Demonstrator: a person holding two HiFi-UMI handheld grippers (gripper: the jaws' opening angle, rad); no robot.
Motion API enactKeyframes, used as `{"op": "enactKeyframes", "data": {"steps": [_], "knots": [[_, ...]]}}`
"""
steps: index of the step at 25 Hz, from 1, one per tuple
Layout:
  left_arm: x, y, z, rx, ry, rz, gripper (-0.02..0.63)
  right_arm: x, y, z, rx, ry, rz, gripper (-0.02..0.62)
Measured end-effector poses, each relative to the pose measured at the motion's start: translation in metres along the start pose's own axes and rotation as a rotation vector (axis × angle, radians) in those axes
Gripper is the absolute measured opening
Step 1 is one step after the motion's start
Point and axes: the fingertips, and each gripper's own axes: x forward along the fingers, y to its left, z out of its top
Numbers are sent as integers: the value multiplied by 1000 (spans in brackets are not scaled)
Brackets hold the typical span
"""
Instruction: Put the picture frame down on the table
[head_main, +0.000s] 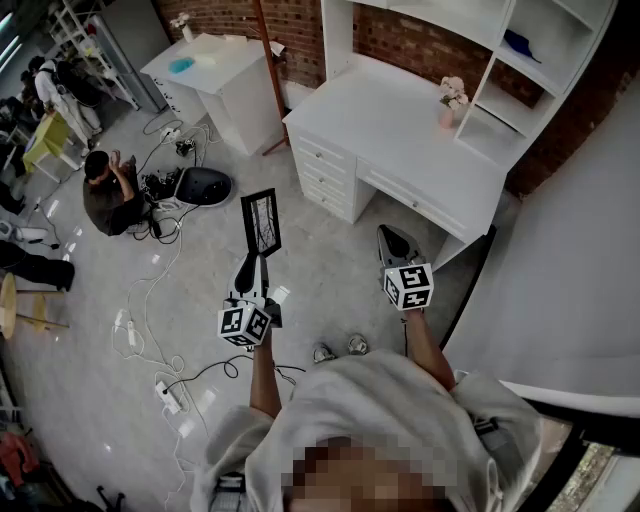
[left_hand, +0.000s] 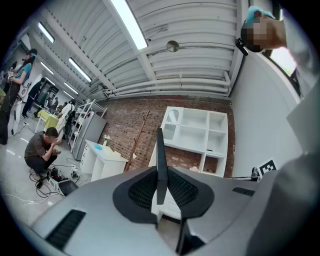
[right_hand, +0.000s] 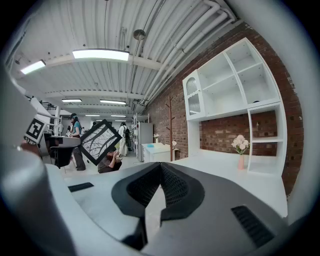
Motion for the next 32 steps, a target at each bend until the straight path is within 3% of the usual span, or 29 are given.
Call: {"op": "enactKeyframes", "data": {"steps": [10, 16, 32], "knots": [[6, -8, 0, 6, 1, 10, 74, 2, -9, -3, 9, 2, 11, 25], [15, -19, -1, 18, -2, 21, 74, 5, -29, -5, 76, -29, 8, 25], [53, -62, -13, 41, 10, 35, 74, 18, -65, -14, 45, -18, 62, 25]]}}
